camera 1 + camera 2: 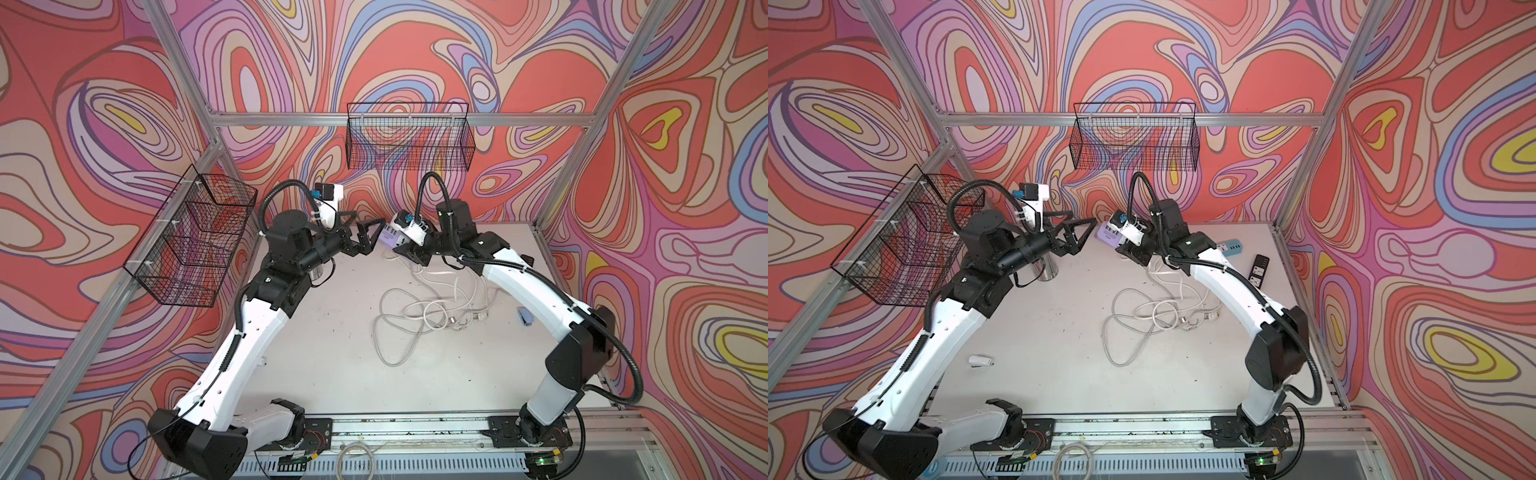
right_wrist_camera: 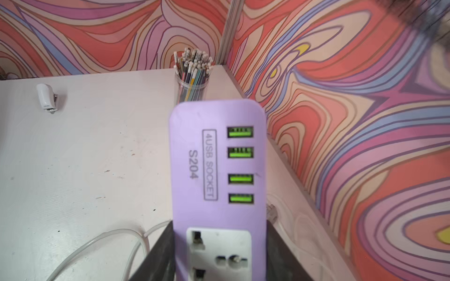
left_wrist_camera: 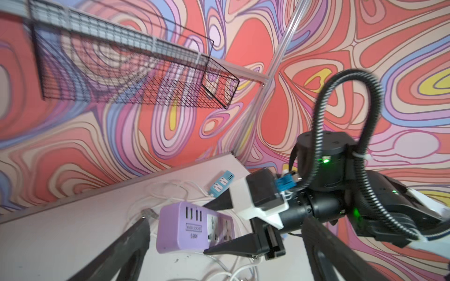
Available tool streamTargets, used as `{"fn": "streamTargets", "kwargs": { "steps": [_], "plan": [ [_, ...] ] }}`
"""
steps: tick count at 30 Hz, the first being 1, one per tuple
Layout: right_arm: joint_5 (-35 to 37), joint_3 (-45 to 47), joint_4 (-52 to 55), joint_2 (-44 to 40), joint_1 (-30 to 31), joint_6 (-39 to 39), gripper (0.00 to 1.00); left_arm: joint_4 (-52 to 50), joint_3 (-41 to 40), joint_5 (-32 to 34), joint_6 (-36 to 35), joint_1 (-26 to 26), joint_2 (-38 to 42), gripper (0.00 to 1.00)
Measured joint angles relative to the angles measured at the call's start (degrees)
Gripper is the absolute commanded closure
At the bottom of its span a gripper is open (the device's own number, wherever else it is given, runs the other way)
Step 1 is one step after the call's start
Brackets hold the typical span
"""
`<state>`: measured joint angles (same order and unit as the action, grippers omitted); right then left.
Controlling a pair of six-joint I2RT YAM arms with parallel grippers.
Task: Unwrap the cord wrapped around the power strip
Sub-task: Place the power strip at the center of the board.
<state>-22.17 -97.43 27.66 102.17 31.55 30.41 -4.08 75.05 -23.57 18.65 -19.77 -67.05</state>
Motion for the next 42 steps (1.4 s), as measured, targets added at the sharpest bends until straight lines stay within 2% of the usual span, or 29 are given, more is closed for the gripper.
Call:
{"fn": "streamTargets", "kwargs": {
  "steps": [5, 9, 18, 26, 28, 34, 37, 42],
  "plan": [
    [-2.45, -3.06, -1.46, 10.8, -0.02, -2.03, 0.87, 0.09, -3.58, 7.17, -4.83, 0.0, 5.55, 0.0],
    [-4.28, -7.85, -2.29, 18.84, 0.13, -3.43, 0.86, 0.42, -6.69, 10.47, -6.82, 0.0, 8.24, 0.0],
    [-6.23, -17.07, -4.72, 31.69, 0.92, -5.9, 0.87, 0.94, -13.14, 14.23, -9.01, 0.0, 12.35, 0.0],
    [-6.51, -21.16, -5.46, 39.65, 1.05, -6.95, 0.84, 1.73, -16.09, 15.8, -9.18, 0.0, 15.04, 0.0],
    [-6.51, -21.59, -5.79, 40.52, 1.05, -7.17, 0.75, 1.81, -16.41, 16.17, -9.42, 0.0, 15.45, 0.0],
    [-6.36, -21.62, -6.45, 40.79, 1.05, -7.45, 0.19, 2.23, -17.22, 16.87, -9.51, 0.0, 15.65, 0.0],
    [-6.05, -21.53, -7.39, 40.79, 1.05, -7.93, 0.09, 2.32, -17.79, 17.42, -9.49, 0.0, 15.65, 0.0],
    [-5.68, -20.15, -9.31, 40.44, 1.05, -8.76, 0.03, 3.13, -18.97, 18.36, -9.44, 0.0, 15.74, 0.0]
  ]
}}
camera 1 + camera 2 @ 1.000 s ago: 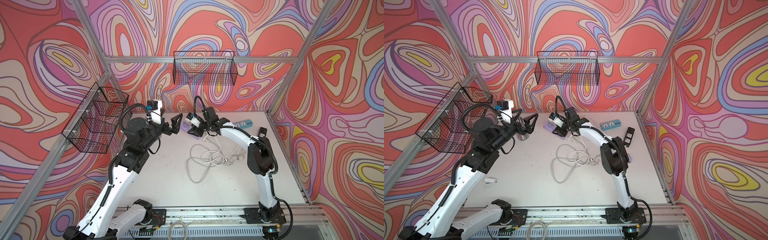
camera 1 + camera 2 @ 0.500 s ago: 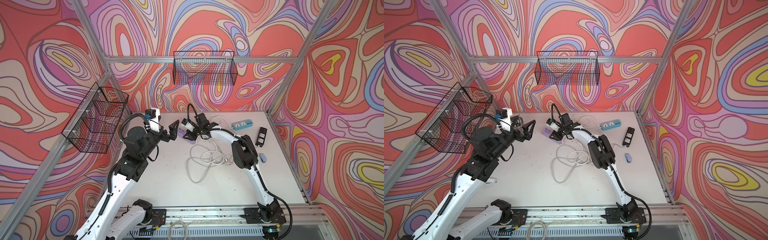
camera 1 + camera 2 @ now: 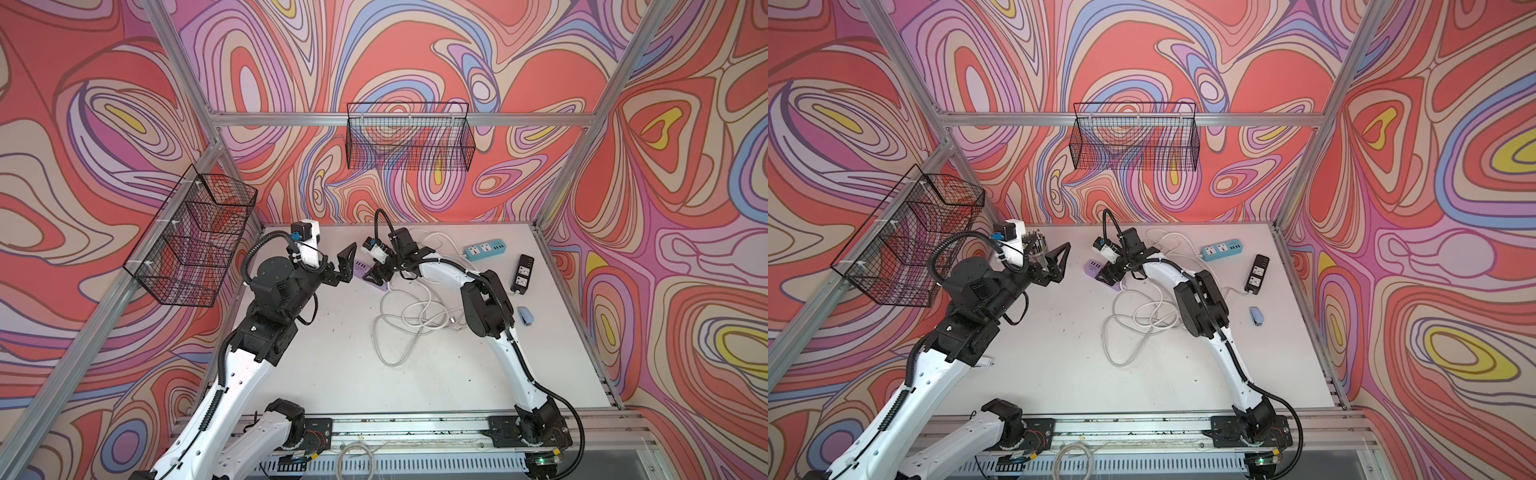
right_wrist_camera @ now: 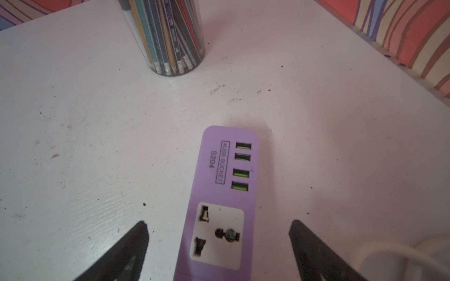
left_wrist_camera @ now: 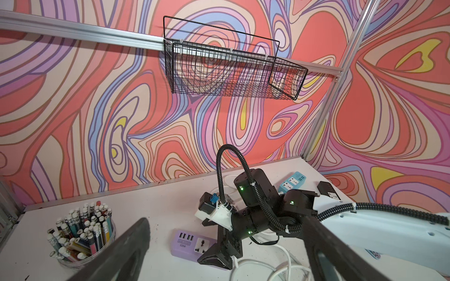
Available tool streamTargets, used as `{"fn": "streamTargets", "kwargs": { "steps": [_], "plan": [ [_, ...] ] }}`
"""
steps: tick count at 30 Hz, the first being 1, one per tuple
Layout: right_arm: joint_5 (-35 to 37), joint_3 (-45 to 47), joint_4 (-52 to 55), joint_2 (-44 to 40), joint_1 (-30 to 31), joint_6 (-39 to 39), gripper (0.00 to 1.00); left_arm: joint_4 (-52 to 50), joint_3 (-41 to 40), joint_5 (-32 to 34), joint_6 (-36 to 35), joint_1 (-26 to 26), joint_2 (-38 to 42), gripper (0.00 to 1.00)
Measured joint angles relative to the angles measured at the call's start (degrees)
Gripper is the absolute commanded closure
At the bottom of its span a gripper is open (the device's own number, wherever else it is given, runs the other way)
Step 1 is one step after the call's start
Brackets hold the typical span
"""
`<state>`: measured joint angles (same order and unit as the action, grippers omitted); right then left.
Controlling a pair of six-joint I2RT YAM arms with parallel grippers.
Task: Unwrap the cord wrapped around the power strip
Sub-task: Place the power strip at the center of the board, then reset both arms
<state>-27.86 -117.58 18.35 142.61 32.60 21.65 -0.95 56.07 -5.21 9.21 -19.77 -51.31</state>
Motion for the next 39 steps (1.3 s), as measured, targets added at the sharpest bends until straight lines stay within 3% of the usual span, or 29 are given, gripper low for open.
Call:
{"fn": "streamTargets", "kwargs": {
  "steps": [6, 11, 16, 21, 29, 33, 39],
  "plan": [
    [0.85, 7.58, -2.69, -7.56, -0.37, -2.89, 0.02, 2.69, -4.26, 4.44, 0.0, 0.0, 1.75, 0.0],
    [0.79, 19.74, -8.96, -23.37, -3.34, -8.35, 0.02, 7.82, -12.2, 12.59, 0.02, 0.0, 3.8, 0.0],
    [3.91, 34.4, -16.15, -40.89, -11.43, -13.77, 0.02, 14.75, -22.1, 24.55, -0.92, 0.0, 2.75, 0.0],
    [9.88, 52.46, -22.73, -53.62, -21.44, -18.38, 0.02, 27.3, -30.77, 34.27, -5.46, 0.09, -5.66, 0.0],
    [25.51, 71.93, -32.89, -55.52, -30.25, -22.71, 0.01, 47.01, -36.11, 39.36, -13.75, 4.35, -27.21, 0.0],
    [30.05, 79.34, -39.98, -54.77, -34.14, -24.39, 0.02, 49.07, -36.09, 38.16, -14.53, 6.23, -27.02, 0.0],
    [30.71, 80.59, -45.35, -53.24, -36.76, -26.34, 0.02, 47.84, -35.34, 35.26, -13.05, 8.61, -25.7, 0.0]
  ]
}}
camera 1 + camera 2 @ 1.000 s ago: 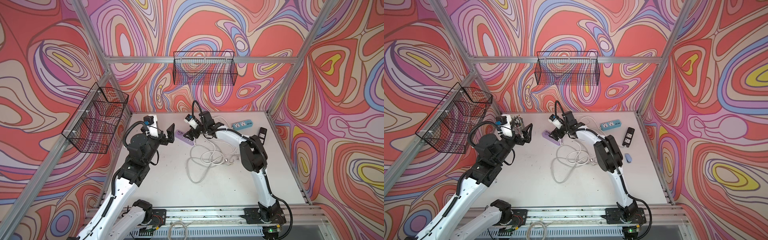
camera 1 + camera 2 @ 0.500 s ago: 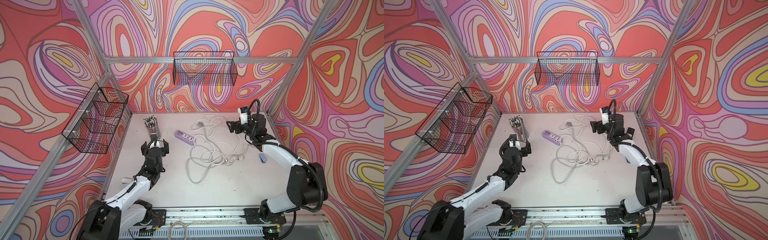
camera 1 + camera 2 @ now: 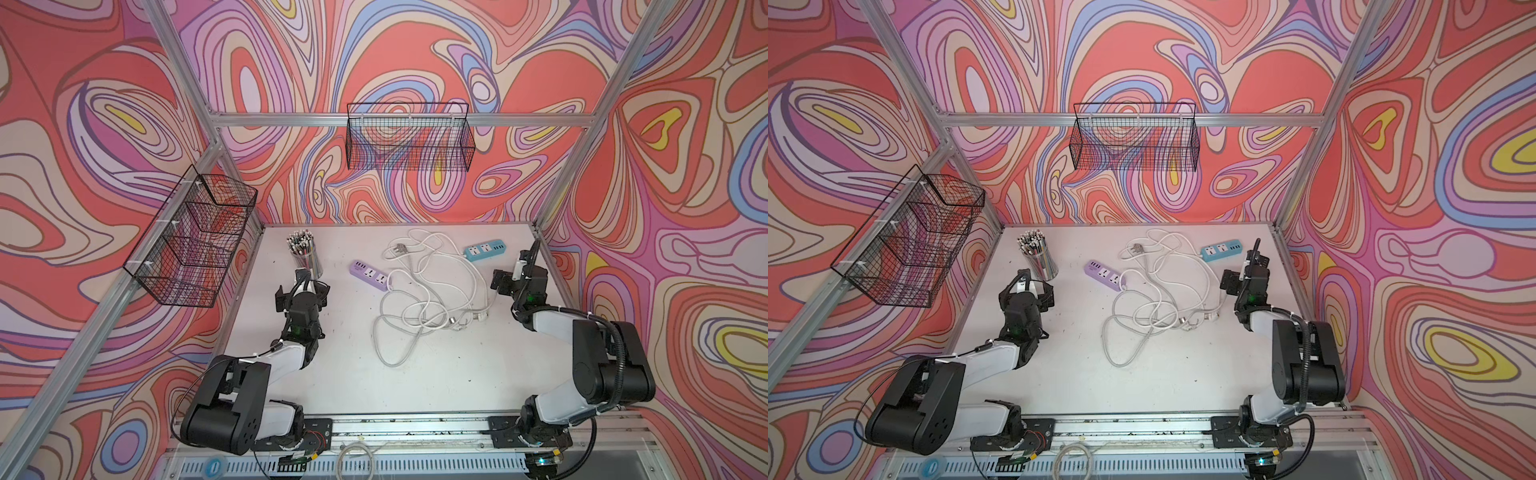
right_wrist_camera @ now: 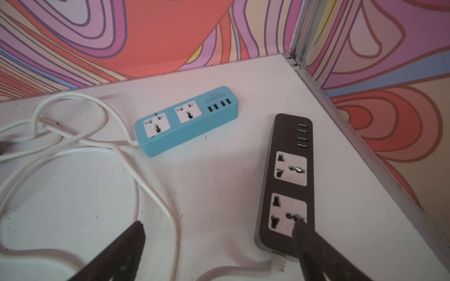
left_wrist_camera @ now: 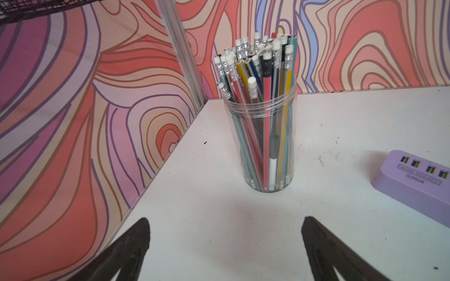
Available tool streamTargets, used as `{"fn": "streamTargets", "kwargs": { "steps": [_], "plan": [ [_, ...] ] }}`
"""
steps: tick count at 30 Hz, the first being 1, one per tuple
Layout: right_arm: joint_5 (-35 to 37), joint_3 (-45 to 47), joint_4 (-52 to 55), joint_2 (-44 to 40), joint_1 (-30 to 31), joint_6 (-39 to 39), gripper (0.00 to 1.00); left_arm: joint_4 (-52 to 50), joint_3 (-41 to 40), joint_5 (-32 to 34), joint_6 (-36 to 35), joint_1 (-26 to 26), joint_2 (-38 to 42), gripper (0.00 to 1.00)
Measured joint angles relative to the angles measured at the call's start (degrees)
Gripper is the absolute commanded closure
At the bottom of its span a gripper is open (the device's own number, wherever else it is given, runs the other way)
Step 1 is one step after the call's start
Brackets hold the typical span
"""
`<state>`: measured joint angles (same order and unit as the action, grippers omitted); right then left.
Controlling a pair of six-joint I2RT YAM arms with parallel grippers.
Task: Unwrap the cord wrapped around the power strip
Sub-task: Reset both arms
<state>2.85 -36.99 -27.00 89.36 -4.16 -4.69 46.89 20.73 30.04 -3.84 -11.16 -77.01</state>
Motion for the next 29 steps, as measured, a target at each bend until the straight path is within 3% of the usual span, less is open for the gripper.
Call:
{"fn": "streamTargets", "kwargs": {
  "steps": [4, 9, 14, 17, 22, 29],
  "plan": [
    [-1.31, 3.3, -8.24, 1.33, 0.09, -0.35, 0.02, 7.19, -2.32, -1.33, -0.04, 0.22, -6.51, 0.0],
    [-4.0, 13.07, -23.17, 7.96, 0.2, 0.11, 0.02, 4.37, -1.62, -4.52, -0.02, 0.83, -9.18, 0.0],
    [-6.21, 12.94, -25.77, 9.29, 0.92, 1.38, 0.02, 2.49, 2.1, -18.51, 2.29, 8.7, -10.23, 0.0],
    [-5.81, 10.82, -27.06, 9.31, 1.25, 1.44, 0.02, 2.08, 1.84, -22.38, 3.04, 10.56, -10.6, 0.0],
    [-5.62, 10.64, -27.43, 9.31, 1.27, 1.55, 0.02, 4.33, -0.2, -20.63, 4.07, 7.82, -10.93, 0.0],
    [-5.68, 10.49, -26.8, 9.31, 2.19, 2.71, 0.02, 4.33, -0.22, -18.38, 5.14, 8.15, -10.99, 0.0]
  ]
}}
